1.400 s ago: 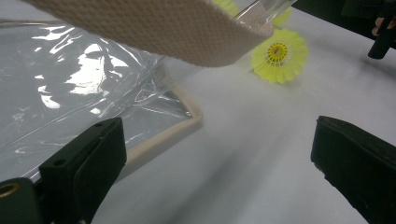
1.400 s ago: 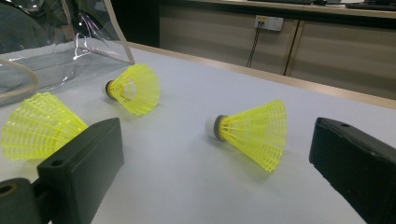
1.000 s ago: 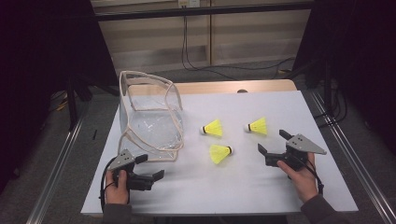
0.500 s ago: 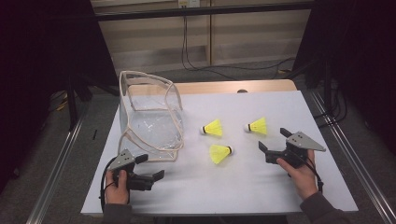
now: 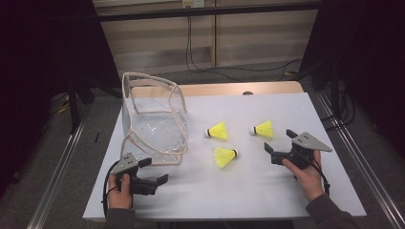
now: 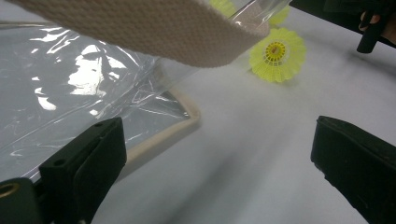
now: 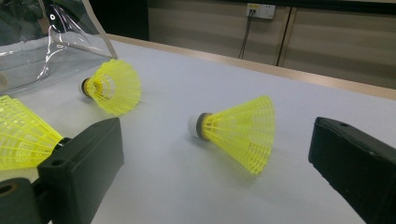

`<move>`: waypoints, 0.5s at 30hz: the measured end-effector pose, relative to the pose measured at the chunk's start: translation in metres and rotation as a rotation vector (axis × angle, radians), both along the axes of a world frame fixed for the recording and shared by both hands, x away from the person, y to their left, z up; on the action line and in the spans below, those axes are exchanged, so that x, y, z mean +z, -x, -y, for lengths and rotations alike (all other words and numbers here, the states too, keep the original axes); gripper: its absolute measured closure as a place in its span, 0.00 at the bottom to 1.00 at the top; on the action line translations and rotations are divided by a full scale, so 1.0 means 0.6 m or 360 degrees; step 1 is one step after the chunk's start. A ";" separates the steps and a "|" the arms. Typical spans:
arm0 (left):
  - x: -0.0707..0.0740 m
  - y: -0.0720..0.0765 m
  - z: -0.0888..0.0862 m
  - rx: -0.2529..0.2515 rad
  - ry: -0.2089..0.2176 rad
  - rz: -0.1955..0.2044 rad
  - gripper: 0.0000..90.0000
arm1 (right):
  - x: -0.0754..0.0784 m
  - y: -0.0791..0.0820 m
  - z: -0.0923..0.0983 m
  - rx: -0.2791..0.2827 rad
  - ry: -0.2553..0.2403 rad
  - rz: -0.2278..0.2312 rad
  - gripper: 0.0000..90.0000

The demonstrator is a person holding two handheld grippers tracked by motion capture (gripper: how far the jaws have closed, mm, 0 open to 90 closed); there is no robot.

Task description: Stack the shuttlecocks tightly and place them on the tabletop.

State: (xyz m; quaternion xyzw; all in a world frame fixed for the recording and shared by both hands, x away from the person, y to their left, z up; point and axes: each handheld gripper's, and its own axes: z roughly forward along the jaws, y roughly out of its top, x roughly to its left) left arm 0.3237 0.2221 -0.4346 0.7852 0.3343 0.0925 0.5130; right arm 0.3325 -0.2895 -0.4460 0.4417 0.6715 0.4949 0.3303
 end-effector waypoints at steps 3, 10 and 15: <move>0.000 0.000 0.000 0.0001 -0.0002 -0.0001 0.04 | 0.000 -0.003 0.001 -0.0012 -0.0008 -0.0004 0.03; 0.000 0.000 0.000 -0.0002 -0.0004 -0.0002 0.04 | 0.000 -0.010 0.002 -0.0021 -0.0012 -0.0006 0.03; -0.001 0.000 0.001 -0.0002 -0.0004 -0.0001 0.04 | -0.001 -0.015 0.006 -0.0036 -0.0009 -0.0018 0.03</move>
